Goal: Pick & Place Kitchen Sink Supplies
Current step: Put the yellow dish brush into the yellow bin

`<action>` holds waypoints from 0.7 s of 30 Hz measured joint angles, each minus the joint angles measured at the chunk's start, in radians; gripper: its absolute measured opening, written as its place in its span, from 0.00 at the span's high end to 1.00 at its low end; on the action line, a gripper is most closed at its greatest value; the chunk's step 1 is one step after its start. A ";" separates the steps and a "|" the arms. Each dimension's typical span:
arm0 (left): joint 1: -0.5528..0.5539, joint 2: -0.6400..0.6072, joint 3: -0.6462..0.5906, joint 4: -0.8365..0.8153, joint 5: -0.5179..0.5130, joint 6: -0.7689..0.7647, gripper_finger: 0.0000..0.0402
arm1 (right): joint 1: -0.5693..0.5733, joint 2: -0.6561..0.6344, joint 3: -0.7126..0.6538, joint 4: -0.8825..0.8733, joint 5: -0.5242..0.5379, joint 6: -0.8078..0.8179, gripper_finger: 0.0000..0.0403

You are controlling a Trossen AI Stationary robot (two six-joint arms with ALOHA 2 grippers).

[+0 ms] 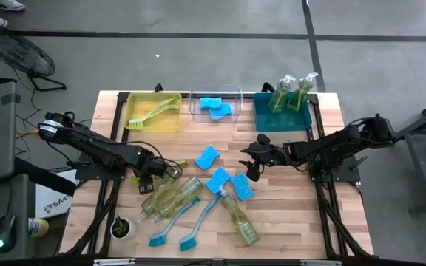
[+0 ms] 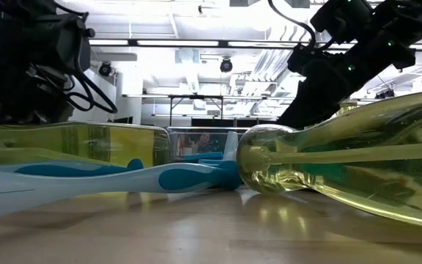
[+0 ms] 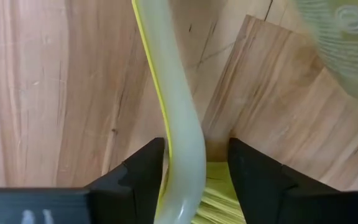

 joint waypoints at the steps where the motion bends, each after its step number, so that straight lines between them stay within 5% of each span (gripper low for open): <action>1: 0.000 0.000 0.000 0.000 -0.002 0.000 0.61 | 0.000 0.000 0.000 0.000 0.000 0.000 0.44; 9: 0.000 0.001 -0.002 -0.001 -0.006 0.003 0.82 | 0.000 0.000 0.000 0.000 0.000 0.001 0.44; 21: 0.001 0.004 0.037 -0.016 -0.086 -0.004 0.82 | 0.000 0.000 0.000 0.001 0.003 0.004 0.44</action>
